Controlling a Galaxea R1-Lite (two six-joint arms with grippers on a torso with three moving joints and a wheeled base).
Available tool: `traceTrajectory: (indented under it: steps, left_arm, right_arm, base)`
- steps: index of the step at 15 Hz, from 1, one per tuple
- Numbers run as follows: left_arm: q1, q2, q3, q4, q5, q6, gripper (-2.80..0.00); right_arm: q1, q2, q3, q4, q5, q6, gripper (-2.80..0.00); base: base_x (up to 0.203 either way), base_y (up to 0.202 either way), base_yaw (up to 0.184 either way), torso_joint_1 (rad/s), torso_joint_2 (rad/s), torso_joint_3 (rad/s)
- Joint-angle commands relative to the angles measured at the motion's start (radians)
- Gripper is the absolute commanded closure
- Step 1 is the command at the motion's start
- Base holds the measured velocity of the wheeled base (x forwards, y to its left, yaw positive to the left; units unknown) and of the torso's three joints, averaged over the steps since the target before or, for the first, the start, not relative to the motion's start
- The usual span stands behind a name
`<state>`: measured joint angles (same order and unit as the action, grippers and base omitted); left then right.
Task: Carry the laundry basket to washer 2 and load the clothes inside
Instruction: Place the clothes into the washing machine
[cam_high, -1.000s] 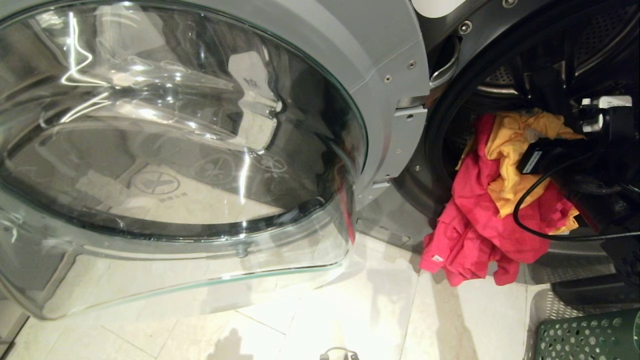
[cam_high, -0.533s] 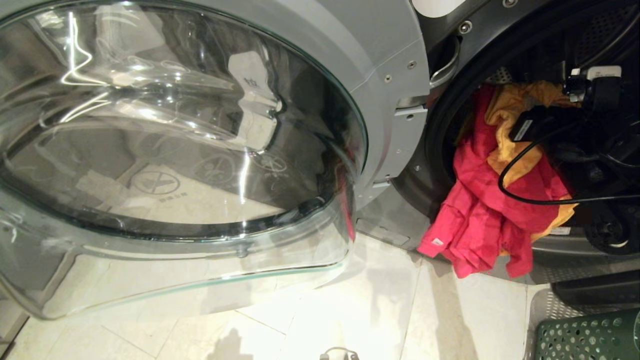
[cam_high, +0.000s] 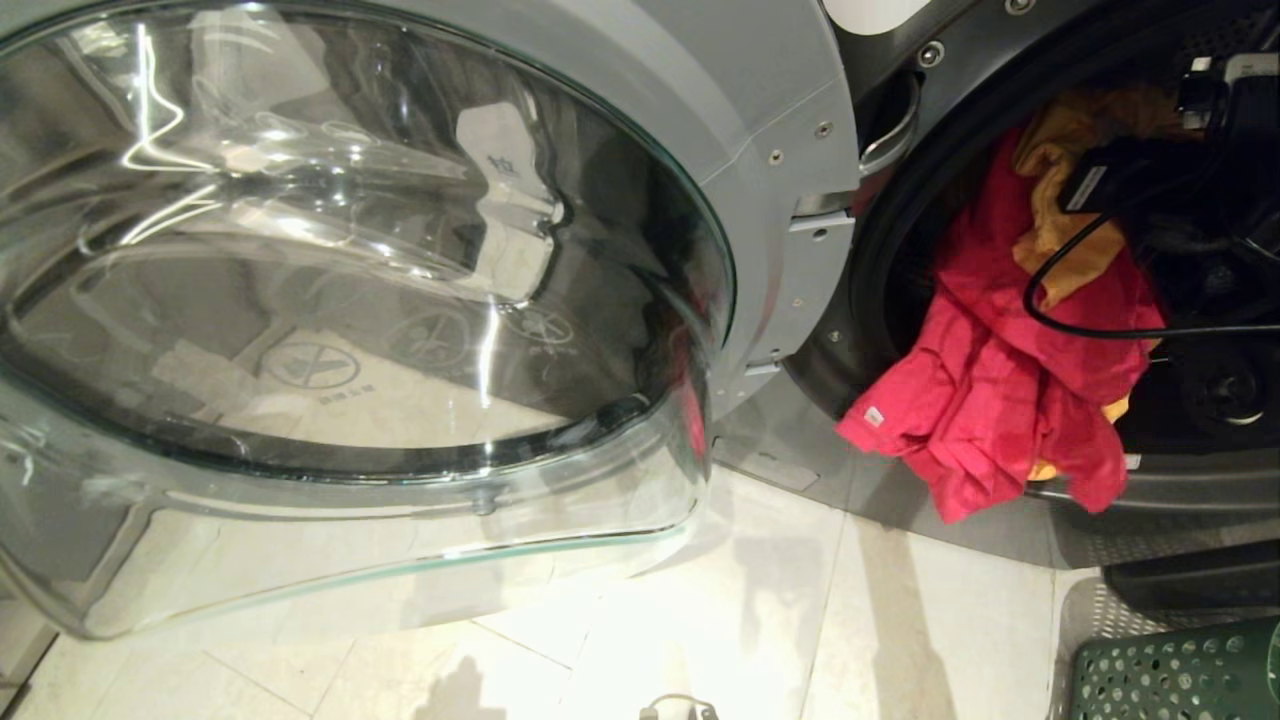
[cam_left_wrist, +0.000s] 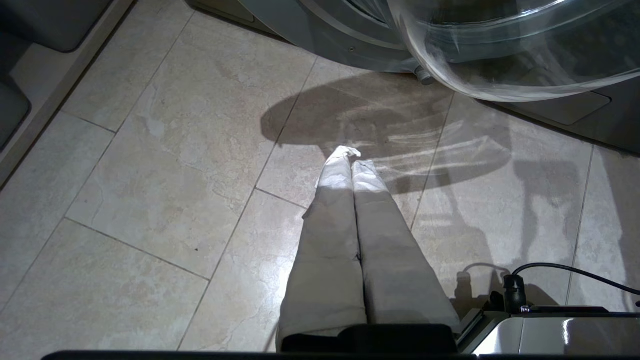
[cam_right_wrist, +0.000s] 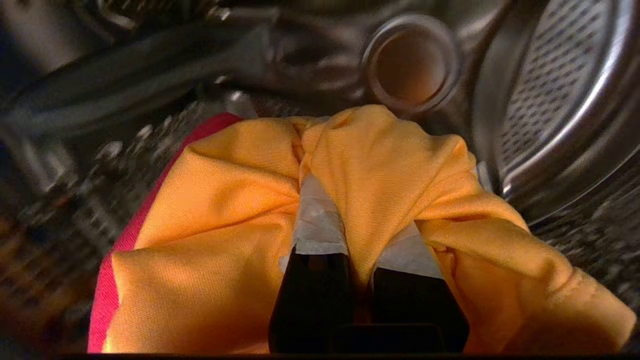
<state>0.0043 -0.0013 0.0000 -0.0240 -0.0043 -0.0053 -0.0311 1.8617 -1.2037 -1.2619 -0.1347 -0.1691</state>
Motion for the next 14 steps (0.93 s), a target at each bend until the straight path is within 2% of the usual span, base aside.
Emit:
traceTrajectory:
  steps: [1,4,7,11,14]
  left_arm:
    - [0.0,0.001,0.011,-0.001,0.0,-0.001,0.0]
    - [0.0,0.001,0.011,-0.001,0.0,0.001,0.0]
    - [0.0,0.001,0.011,-0.001,0.0,0.002,0.0]
    - [0.0,0.001,0.011,-0.001,0.0,0.002,0.0]
    - [0.0,0.001,0.011,-0.001,0.0,0.001,0.0]
  right_arm:
    - [-0.014,-0.006,-0.035,0.004,0.0,-0.001,0.0]
    - [-0.021,-0.006,-0.099,0.044,0.0,-0.007,0.0]
    - [-0.02,0.021,-0.087,0.039,-0.004,-0.006,0.0]
    - [-0.03,0.1,-0.11,0.039,-0.003,-0.05,0.0]
    - [-0.038,0.192,-0.147,0.039,-0.004,-0.055,0.0]
  base:
    - [0.0,0.0,0.0,0.0,0.0,0.0]
    - [0.0,0.0,0.0,0.0,0.0,0.0]
    - [0.0,0.0,0.0,0.0,0.0,0.0]
    - [0.0,0.0,0.0,0.0,0.0,0.0]
    - [0.0,0.0,0.0,0.0,0.0,0.0]
